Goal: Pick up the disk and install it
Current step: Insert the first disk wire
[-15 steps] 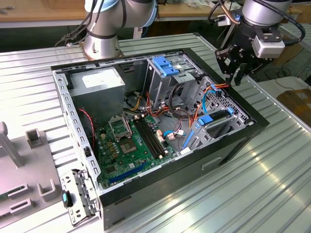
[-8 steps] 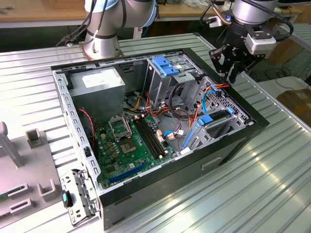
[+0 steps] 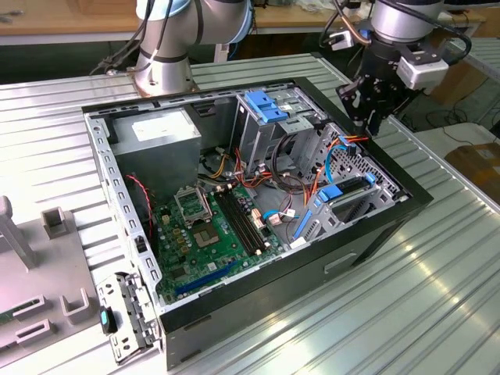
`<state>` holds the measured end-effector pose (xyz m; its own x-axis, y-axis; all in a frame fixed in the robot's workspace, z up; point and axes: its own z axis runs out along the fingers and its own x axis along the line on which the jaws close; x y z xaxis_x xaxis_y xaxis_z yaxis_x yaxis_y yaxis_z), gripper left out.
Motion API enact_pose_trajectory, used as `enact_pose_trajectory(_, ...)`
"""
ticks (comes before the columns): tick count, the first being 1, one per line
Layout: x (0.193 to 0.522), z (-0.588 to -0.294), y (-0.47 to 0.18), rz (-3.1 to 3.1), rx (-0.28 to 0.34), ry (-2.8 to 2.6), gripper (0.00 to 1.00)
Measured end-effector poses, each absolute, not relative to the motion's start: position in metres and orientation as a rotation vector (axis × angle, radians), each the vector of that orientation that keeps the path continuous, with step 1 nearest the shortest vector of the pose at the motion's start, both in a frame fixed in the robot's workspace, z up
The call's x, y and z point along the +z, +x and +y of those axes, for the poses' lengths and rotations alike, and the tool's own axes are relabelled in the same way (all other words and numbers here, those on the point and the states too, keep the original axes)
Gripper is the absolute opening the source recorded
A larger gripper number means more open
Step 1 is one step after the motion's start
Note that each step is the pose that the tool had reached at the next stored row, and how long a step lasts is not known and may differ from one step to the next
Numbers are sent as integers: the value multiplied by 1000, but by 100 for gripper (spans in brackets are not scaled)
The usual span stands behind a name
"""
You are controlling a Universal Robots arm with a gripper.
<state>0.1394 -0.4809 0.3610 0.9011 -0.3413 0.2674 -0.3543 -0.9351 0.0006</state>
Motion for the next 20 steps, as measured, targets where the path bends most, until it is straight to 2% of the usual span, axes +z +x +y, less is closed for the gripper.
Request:
enact_pose_trajectory(15,361,-476,142,-584,412,2985,31)
enact_pose_trajectory(17,361,-476,142,-584,412,2985,16)
enact_pose_trajectory(20,364,-476,142,-605,409,2980,16)
